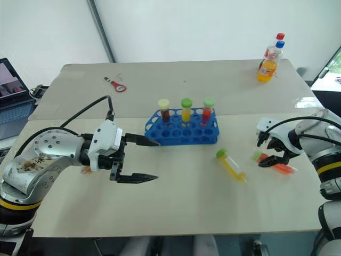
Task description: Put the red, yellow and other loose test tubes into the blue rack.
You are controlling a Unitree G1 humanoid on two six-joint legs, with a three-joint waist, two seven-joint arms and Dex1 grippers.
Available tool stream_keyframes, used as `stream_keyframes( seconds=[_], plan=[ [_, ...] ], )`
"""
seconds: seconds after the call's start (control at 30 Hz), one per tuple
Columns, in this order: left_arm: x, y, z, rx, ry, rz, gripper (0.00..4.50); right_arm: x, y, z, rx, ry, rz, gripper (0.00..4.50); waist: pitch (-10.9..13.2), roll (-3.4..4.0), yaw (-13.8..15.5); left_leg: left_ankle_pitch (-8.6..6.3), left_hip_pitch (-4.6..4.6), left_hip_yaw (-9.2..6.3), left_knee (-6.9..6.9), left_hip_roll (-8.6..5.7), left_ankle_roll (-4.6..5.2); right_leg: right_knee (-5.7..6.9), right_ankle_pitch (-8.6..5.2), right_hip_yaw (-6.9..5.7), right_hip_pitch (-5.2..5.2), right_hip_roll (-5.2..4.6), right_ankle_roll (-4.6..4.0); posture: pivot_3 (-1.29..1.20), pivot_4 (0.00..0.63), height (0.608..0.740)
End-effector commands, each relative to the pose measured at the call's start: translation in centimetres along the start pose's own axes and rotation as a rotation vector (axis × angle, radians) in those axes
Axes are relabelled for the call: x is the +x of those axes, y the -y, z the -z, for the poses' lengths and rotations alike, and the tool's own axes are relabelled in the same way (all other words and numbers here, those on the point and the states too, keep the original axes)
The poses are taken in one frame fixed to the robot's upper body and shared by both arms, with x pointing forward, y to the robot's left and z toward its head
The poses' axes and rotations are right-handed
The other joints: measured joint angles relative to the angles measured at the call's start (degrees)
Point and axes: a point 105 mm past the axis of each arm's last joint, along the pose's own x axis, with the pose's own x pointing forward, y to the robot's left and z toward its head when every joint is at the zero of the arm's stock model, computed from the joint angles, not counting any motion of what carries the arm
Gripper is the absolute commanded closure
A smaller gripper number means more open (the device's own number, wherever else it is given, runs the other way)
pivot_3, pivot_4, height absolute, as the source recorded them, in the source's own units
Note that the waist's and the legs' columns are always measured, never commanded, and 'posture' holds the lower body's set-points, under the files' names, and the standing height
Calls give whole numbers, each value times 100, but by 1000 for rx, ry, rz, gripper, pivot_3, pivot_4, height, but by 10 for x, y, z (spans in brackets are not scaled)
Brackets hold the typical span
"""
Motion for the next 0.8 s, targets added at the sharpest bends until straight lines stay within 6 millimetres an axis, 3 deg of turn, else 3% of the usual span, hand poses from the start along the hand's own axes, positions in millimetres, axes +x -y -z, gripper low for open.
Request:
stream_keyframes(
  seconds=[0.03,0.13,0.17,0.5,0.63,0.8],
  plan=[
    [0,-2,-7,44,27,-15,0,-7,2,6,10,-27,18,44,0,0,-2,0,0,0,0,0,0,0,0,0,0,0,0,0,150,740],
    [1,-2,-6,41,34,-17,0,-5,2,8,29,-25,10,44,0,0,-8,1,1,0,1,0,-1,2,0,0,0,0,0,0,150,740],
    [1,-2,-5,38,33,-17,0,-4,2,9,40,-26,10,289,0,0,-8,1,1,0,1,0,-1,2,0,0,0,0,0,0,150,740],
    [1,-2,0,32,33,-24,0,8,3,23,43,-72,-6,3512,-1,-2,-9,1,2,0,2,0,-1,2,0,0,2,0,0,0,150,740],
    [-4,-5,4,22,20,-47,0,1,3,18,36,-25,5,3558,-1,-6,-9,1,5,0,4,0,-1,1,0,0,7,1,0,0,150,740],
    [-24,-21,9,-10,46,-183,0,-45,-4,-29,-89,276,82,3558,-1,-5,-28,1,0,0,4,2,-1,6,0,2,-4,1,0,0,150,740]
  ],
)
